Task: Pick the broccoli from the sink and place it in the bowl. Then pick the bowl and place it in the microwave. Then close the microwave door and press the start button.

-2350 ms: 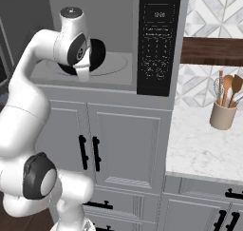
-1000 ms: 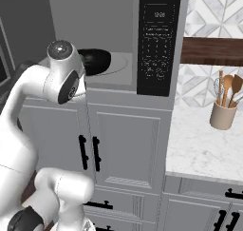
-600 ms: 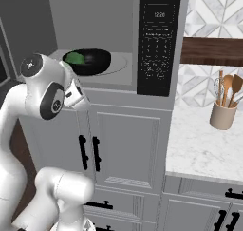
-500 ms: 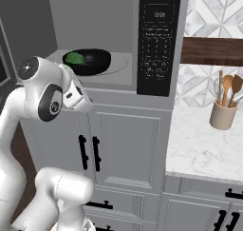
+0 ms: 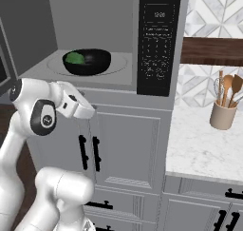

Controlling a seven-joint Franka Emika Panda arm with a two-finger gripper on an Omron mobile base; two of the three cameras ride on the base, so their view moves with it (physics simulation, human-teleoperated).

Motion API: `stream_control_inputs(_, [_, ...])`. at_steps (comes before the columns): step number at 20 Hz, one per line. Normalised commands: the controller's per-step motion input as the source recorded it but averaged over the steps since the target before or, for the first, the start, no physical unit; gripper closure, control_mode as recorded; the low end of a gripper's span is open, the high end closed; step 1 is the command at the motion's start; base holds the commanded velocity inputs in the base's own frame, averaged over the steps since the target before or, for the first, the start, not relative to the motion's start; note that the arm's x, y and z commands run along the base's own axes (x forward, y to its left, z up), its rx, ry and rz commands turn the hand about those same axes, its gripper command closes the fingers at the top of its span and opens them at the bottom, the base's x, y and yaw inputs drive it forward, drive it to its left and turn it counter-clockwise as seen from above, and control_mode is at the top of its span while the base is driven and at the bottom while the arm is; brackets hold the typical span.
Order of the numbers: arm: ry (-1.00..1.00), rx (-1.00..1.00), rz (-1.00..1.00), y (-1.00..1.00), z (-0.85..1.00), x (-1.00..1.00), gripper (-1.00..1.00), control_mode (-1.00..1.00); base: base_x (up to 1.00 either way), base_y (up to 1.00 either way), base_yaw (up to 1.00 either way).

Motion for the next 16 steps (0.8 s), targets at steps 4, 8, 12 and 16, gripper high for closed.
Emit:
stream_control_inputs(4, [-0.13, -0.24, 0.0, 0.07, -0.37, 0.0, -1.0, -1.0, 0.0, 0.0, 0.0])
stream_control_inputs(8, [-0.26, -0.22, 0.0, 0.23, -0.14, -0.2, -1.0, -1.0, 0.0, 0.0, 0.0])
stream_control_inputs(12, [-0.26, -0.17, -0.04, 0.32, -0.01, -0.43, -1.0, -1.0, 0.0, 0.0, 0.0])
stream_control_inputs(16, [-0.31, -0.15, -0.04, 0.17, -0.21, -0.32, -1.0, -1.0, 0.0, 0.0, 0.0])
